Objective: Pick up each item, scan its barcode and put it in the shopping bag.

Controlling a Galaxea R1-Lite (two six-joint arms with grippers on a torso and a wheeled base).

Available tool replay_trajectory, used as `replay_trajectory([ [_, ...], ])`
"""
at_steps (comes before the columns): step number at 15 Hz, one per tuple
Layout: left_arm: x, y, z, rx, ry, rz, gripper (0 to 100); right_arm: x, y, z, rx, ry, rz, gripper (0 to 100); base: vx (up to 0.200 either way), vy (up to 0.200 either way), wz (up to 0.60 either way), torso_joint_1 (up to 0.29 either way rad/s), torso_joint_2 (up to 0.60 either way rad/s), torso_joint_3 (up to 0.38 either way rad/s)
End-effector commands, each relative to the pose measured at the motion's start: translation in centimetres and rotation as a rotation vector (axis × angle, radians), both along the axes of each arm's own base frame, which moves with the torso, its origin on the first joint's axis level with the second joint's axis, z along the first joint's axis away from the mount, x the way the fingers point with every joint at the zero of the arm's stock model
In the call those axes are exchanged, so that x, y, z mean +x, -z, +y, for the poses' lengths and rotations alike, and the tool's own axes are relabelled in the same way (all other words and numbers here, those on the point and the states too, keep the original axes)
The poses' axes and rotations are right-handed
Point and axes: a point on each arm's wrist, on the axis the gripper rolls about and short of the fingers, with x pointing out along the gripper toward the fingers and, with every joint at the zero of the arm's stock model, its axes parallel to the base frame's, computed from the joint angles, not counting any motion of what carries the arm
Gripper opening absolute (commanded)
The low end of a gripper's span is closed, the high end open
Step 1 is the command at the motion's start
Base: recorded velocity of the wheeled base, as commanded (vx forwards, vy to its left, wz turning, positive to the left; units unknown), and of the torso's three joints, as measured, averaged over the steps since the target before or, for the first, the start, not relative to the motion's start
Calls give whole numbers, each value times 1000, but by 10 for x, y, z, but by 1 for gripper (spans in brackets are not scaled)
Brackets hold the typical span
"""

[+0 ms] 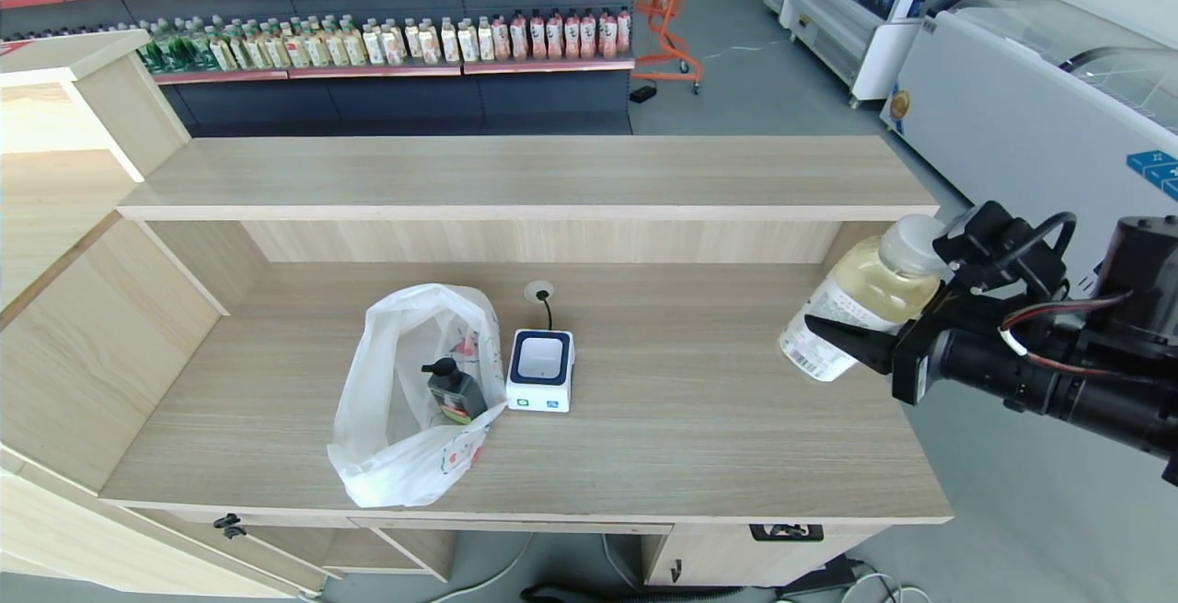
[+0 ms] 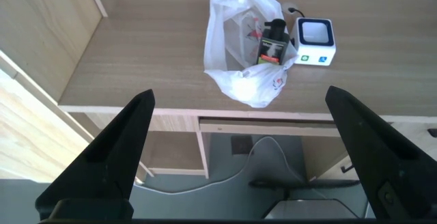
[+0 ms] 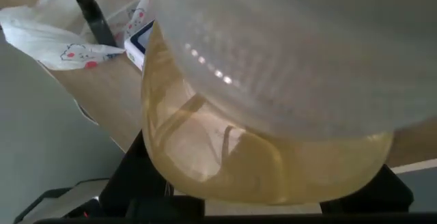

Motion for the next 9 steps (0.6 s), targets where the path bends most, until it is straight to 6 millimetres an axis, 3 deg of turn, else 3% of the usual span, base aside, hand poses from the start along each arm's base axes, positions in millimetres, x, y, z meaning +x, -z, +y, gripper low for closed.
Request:
replay_trajectory([
  [1,0,0,0,0,0,1,100,0,0,-4,-3,30,-6,0,0,0,0,0,0,0],
  [7,0,0,0,6,0,0,100,-2,-1,-7,-1,70,-4,0,0,0,0,0,0,0],
  [9,0,0,0,11,2,1,100,-6,-1,-9,-1,72,-6,0,0,200,0,2,2,0],
])
